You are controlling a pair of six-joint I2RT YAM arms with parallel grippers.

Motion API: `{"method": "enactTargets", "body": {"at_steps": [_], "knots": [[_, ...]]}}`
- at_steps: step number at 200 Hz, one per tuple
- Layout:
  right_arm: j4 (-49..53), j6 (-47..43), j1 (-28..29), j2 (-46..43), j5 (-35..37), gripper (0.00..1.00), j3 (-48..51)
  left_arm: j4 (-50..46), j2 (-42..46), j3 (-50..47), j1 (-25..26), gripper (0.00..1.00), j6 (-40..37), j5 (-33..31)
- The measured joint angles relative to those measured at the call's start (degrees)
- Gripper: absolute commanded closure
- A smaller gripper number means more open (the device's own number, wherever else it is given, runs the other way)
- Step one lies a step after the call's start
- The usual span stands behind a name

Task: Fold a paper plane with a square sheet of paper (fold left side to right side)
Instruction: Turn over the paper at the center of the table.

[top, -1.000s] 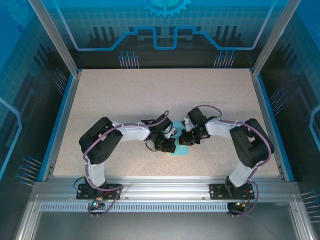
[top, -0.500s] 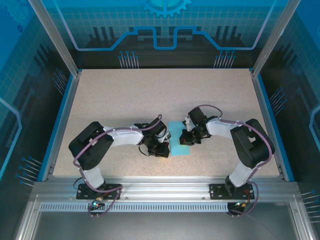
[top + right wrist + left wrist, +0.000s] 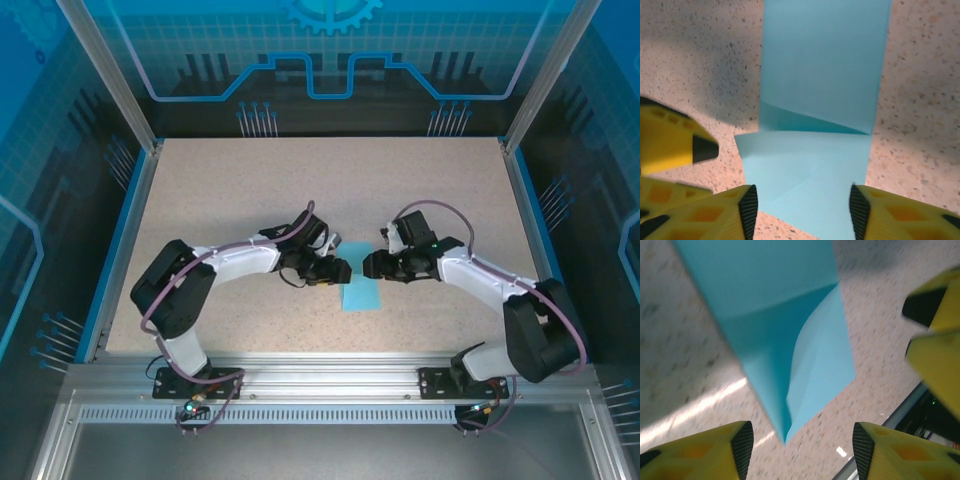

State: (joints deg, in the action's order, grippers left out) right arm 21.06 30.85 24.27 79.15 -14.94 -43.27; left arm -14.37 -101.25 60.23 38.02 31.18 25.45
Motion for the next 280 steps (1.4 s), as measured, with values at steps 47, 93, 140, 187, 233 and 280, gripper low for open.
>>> {"method": "enactTargets", "body": {"at_steps": [47,93,140,187,233,280], "knots": [[-0.04,0.52,-0.07,-3.48,-0.76,0.35,3.45,1.36,-5.86,2.64,0.00,0.66,-0.37,0.22],[-1.75,1.99,0.02,-3.23,-4.00,0.35,5.62,1.40,-6.23,2.60,0.00,0.91,-1.66,-1.84],[-7.82,5.53,0.92,1.11,-7.82,0.35,5.95,1.40,-3.87,1.44,0.00,0.91,-1.73,-3.91],[-12.59,8.35,1.99,6.29,-10.03,0.41,5.75,1.44,-3.56,0.74,0.00,0.88,-1.70,-4.76],[-18.58,11.43,3.21,11.69,-12.55,0.62,5.16,1.44,-3.23,0.28,0.00,0.77,-1.53,-5.31],[-22.43,12.74,3.74,13.14,-13.64,0.95,4.50,2.05,0.52,-1.68,-0.61,0.40,-0.42,-6.36]]}}
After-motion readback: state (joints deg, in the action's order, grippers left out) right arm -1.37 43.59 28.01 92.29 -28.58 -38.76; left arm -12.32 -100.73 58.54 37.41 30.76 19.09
